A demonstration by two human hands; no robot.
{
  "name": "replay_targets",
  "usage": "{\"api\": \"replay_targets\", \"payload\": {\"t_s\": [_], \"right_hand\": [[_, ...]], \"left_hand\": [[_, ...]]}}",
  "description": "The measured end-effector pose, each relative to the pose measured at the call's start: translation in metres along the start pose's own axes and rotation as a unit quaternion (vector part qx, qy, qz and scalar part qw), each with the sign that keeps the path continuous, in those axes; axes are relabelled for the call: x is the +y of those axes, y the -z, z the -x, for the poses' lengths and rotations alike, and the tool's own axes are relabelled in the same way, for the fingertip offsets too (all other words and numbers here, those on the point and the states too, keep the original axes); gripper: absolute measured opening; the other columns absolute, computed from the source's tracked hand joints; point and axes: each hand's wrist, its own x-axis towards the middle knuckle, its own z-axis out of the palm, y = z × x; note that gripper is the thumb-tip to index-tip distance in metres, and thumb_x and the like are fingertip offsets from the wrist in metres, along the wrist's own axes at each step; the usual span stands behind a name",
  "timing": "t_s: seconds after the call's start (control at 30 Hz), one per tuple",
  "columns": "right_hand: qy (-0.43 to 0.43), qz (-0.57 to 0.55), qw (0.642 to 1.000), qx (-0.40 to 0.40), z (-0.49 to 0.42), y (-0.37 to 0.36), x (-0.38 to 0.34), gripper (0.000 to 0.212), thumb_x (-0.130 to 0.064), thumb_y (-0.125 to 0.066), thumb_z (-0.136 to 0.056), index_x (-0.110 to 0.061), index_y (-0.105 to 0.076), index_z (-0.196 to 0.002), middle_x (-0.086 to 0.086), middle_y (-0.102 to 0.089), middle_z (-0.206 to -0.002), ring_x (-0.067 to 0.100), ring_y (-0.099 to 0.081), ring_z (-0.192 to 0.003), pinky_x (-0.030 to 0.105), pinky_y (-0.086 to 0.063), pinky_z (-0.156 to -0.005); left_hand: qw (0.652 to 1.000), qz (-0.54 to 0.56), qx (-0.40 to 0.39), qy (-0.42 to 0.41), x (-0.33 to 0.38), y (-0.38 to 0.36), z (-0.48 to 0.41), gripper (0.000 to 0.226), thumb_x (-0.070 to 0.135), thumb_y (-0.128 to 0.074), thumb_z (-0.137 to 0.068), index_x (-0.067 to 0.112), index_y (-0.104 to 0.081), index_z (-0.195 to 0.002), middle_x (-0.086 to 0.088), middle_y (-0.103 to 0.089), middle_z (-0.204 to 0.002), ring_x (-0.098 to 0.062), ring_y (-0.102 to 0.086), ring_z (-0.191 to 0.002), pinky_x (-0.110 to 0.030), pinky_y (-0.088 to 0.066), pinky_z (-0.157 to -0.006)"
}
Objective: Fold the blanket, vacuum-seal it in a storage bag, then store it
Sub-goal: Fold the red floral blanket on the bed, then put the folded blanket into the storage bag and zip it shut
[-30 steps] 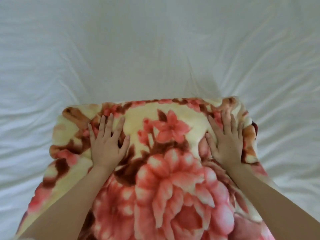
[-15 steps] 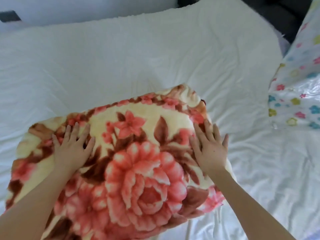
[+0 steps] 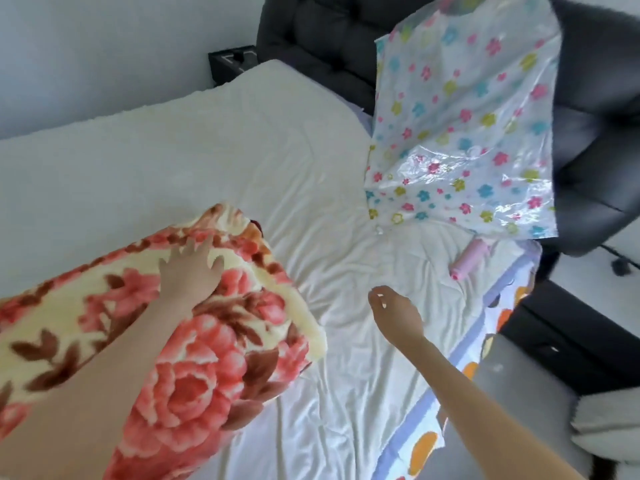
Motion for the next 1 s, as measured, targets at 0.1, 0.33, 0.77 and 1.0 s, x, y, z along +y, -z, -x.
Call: {"api": "replay_targets", "payload": {"t_s": [0.1, 0.33, 0.77, 1.0], "right_hand": [[-0.012, -0.039, 0.999, 0.027, 0.000, 0.041, 0.031, 0.025, -0.029, -0.044, -0.098, -0.018, -0.063, -0.110, 0.000, -0.067, -0.107, 0.020, -0.059, -0.103, 0.026, -0.039, -0.077], [-0.051, -0.041, 0.994, 0.090, -0.032, 0.114, 0.129, 0.021, -0.027, -0.049, -0.095, -0.016, -0.066, -0.102, -0.002, -0.069, -0.102, 0.018, -0.061, -0.098, 0.024, -0.036, -0.071], [-0.002, 0.135, 0.986, 0.099, -0.317, 0.139, 0.329, 0.033, -0.023, -0.057, -0.094, -0.014, -0.056, -0.125, 0.007, -0.065, -0.107, 0.027, -0.063, -0.094, 0.034, -0.048, -0.072], [0.111, 0.242, 0.952, 0.149, -0.455, 0.097, 0.378, 0.045, -0.012, -0.093, -0.046, -0.003, -0.070, -0.084, 0.010, -0.064, -0.065, 0.026, -0.054, -0.044, 0.025, -0.039, -0.039]], "left_hand": [[0.991, 0.065, 0.028, -0.111, 0.093, 0.003, 0.006, 0.053, 0.034, -0.044, -0.094, 0.017, -0.035, -0.144, -0.014, -0.049, -0.136, -0.037, -0.043, -0.124, -0.046, -0.039, -0.099], [0.968, 0.110, 0.032, -0.224, 0.250, -0.010, 0.022, 0.047, 0.028, -0.049, -0.094, 0.012, -0.043, -0.139, -0.014, -0.061, -0.122, -0.033, -0.055, -0.113, -0.038, -0.043, -0.094], [0.962, 0.028, 0.055, -0.266, 0.471, -0.192, -0.130, 0.032, 0.006, -0.084, -0.061, 0.006, -0.072, -0.091, -0.010, -0.070, -0.077, -0.033, -0.066, -0.065, -0.038, -0.054, -0.061], [0.959, -0.098, 0.058, -0.258, 0.526, -0.294, -0.224, 0.049, 0.017, -0.088, -0.054, 0.007, -0.069, -0.099, -0.013, -0.068, -0.090, -0.034, -0.065, -0.080, -0.041, -0.054, -0.068]]}}
